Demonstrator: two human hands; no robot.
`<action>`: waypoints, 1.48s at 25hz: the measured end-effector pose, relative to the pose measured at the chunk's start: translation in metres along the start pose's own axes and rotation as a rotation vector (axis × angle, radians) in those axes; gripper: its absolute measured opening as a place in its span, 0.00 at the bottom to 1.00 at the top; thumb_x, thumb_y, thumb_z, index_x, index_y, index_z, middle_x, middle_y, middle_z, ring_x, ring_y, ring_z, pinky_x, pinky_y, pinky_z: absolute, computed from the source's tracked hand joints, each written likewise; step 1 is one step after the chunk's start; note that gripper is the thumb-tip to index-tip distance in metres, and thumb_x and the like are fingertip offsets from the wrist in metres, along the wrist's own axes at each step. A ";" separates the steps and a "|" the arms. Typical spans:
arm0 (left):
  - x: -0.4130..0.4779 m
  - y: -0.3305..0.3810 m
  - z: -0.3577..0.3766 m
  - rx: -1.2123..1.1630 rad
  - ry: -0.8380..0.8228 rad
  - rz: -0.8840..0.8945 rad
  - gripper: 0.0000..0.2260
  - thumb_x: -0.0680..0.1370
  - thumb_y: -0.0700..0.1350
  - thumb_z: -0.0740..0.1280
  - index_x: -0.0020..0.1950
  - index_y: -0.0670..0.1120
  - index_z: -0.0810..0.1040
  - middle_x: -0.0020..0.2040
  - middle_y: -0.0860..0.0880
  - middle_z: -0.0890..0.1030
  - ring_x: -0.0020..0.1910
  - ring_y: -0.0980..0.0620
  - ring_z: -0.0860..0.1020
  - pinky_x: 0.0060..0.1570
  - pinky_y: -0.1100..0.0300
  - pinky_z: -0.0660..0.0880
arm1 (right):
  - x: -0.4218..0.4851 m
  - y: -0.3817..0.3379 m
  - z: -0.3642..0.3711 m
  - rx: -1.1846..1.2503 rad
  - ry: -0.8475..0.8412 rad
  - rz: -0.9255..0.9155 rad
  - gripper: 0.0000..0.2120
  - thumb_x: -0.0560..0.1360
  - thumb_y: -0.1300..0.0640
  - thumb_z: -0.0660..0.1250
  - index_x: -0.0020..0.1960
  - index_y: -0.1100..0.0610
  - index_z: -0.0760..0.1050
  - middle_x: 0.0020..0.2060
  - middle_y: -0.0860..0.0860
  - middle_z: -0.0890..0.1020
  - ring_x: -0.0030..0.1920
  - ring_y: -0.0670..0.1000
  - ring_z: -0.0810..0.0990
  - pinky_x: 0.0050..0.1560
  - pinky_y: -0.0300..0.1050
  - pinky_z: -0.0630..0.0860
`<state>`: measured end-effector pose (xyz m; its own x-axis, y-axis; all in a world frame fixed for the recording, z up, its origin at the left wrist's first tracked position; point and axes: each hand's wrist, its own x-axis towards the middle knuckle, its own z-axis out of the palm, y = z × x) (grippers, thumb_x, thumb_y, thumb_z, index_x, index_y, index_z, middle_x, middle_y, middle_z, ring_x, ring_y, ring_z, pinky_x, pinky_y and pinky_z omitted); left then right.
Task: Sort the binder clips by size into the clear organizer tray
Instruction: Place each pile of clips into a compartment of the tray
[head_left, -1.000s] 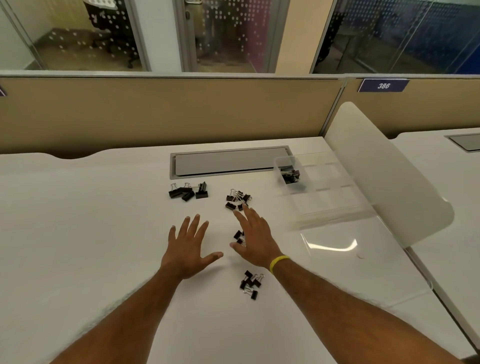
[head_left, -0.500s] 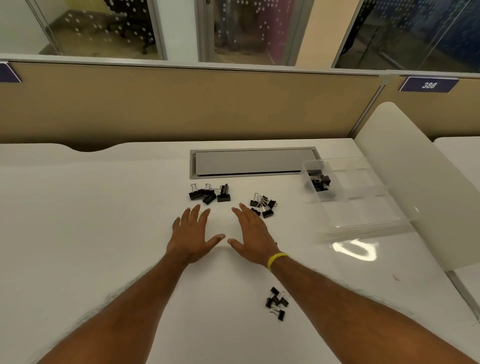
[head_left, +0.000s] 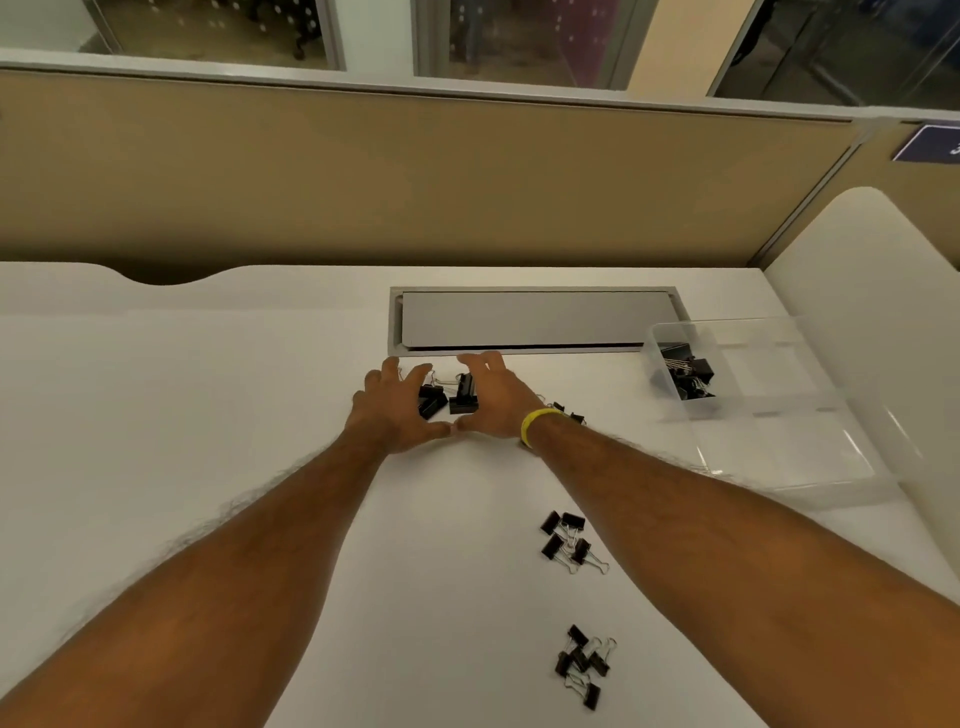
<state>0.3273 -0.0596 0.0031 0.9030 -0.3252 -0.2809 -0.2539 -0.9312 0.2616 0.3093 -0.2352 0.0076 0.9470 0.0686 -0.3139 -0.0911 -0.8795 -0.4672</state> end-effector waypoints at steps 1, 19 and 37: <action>0.002 0.000 0.002 0.029 0.006 0.004 0.44 0.67 0.69 0.69 0.77 0.55 0.56 0.76 0.43 0.56 0.71 0.40 0.61 0.66 0.43 0.66 | 0.004 0.001 0.001 0.001 -0.014 -0.001 0.48 0.65 0.51 0.79 0.76 0.51 0.56 0.73 0.56 0.57 0.69 0.60 0.69 0.65 0.56 0.72; 0.006 -0.006 0.022 -0.324 0.242 0.129 0.11 0.78 0.44 0.65 0.59 0.44 0.80 0.57 0.44 0.78 0.53 0.45 0.77 0.53 0.53 0.74 | 0.003 0.003 0.019 0.102 0.183 -0.056 0.13 0.70 0.55 0.72 0.53 0.57 0.79 0.47 0.56 0.76 0.48 0.56 0.75 0.48 0.47 0.74; -0.004 -0.003 0.027 -0.686 0.437 -0.031 0.07 0.77 0.44 0.69 0.51 0.42 0.83 0.51 0.48 0.78 0.45 0.56 0.76 0.44 0.71 0.69 | -0.012 0.006 0.020 0.999 0.329 0.302 0.02 0.73 0.66 0.65 0.45 0.61 0.75 0.40 0.61 0.82 0.33 0.53 0.80 0.34 0.45 0.80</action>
<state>0.3151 -0.0604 -0.0212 0.9958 -0.0753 0.0514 -0.0858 -0.5841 0.8071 0.2911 -0.2318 -0.0083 0.8659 -0.3454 -0.3620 -0.4019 -0.0493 -0.9144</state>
